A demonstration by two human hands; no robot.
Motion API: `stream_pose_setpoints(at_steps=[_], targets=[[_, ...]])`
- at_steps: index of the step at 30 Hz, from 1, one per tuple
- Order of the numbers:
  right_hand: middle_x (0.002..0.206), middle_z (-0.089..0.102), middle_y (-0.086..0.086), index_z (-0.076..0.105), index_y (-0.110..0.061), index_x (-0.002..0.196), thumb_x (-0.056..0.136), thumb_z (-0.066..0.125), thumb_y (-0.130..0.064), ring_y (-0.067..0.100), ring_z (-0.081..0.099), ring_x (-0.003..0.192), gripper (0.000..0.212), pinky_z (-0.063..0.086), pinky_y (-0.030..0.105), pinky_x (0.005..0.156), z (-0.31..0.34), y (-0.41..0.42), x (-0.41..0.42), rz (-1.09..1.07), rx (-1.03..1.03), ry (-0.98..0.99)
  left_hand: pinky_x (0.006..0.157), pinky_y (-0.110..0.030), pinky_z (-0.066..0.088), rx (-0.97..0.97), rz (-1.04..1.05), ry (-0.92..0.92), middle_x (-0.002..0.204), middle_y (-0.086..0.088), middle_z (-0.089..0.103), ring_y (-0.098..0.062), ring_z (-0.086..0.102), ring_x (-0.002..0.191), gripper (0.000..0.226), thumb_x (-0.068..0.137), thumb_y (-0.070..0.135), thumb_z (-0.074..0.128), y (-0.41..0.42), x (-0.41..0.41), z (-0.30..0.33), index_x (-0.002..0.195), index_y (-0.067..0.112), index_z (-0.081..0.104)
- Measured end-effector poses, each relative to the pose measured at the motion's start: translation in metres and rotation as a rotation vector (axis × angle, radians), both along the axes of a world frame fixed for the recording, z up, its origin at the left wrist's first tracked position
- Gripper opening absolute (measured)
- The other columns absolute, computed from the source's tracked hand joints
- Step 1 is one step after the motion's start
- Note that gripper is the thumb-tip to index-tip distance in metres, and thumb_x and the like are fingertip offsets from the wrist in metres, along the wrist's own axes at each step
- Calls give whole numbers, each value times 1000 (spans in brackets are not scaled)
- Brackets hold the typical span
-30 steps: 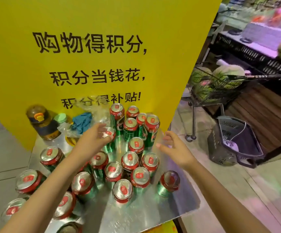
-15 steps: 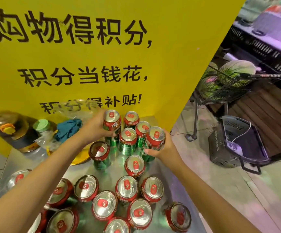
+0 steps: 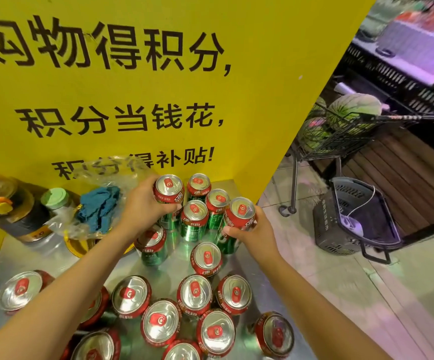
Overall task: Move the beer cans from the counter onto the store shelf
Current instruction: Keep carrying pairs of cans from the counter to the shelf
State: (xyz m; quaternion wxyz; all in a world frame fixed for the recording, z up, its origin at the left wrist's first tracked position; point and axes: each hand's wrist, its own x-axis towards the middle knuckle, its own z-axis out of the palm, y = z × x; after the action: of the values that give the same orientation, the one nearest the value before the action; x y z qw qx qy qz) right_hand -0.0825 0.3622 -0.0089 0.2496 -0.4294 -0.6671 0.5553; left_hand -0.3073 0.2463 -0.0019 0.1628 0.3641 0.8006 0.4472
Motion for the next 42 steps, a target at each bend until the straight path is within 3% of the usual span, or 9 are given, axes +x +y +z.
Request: stream_pose_setpoints(at_steps=[4,10,13,17,21,31,33,35,42], targets=[[107,68,-1,56,-15,117,61,85,-6,9,65,95,64,52,16,76,24,0,7,-30,26,36,78,-25,45,153,85,-20,108,-1,60,-16,59,95,63,58,24,88,-6,10,20,108,26,50],[96,68,-5,59,-29,101,65,82,0,1,63,82,52,50,12,69,96,-14,25,-38,175,186,85,-31,51,422,194,-14,115,-4,55,-17,58,102,70,55,44,83,-35,29,87,112,29,45],[101,66,-6,56,-31,104,64,82,0,8,63,91,57,50,14,73,132,-31,38,-45,197,270,85,-24,49,523,218,2,118,-3,55,-15,58,105,68,59,37,84,-59,45,129,113,28,44],[107,68,-7,55,-33,112,57,86,-14,8,65,98,66,51,19,75,172,-71,63,18,178,421,77,-8,47,631,195,-8,109,7,58,-2,59,96,60,60,32,80,-102,86,176,109,30,46],[108,69,-5,57,-31,114,49,84,-29,11,66,99,71,52,23,77,199,-125,93,135,194,498,72,-11,47,684,208,-47,102,7,62,-1,62,88,66,53,38,82,-158,138,200,109,23,50],[103,70,-3,58,-34,108,42,85,-37,12,68,90,71,54,23,59,187,-266,168,444,135,472,62,-19,51,638,485,-100,83,10,66,-5,64,74,62,44,45,78,-331,272,184,95,23,52],[108,68,-5,56,-36,112,41,83,-47,12,66,96,77,57,32,68,176,-296,175,529,121,420,59,-14,50,589,546,-86,83,8,66,-1,65,71,59,45,38,84,-369,296,178,93,25,51],[106,68,-12,57,-38,108,40,82,-49,5,65,96,74,55,27,75,166,-326,175,624,96,384,57,-12,48,546,634,-64,82,7,65,2,64,69,60,46,31,89,-406,317,172,91,26,51],[103,69,-12,58,-35,106,48,90,-31,5,66,94,67,54,26,77,157,-442,143,947,-10,311,59,-18,44,463,1031,-62,85,9,63,9,62,67,49,47,41,72,-537,364,166,89,32,49]])
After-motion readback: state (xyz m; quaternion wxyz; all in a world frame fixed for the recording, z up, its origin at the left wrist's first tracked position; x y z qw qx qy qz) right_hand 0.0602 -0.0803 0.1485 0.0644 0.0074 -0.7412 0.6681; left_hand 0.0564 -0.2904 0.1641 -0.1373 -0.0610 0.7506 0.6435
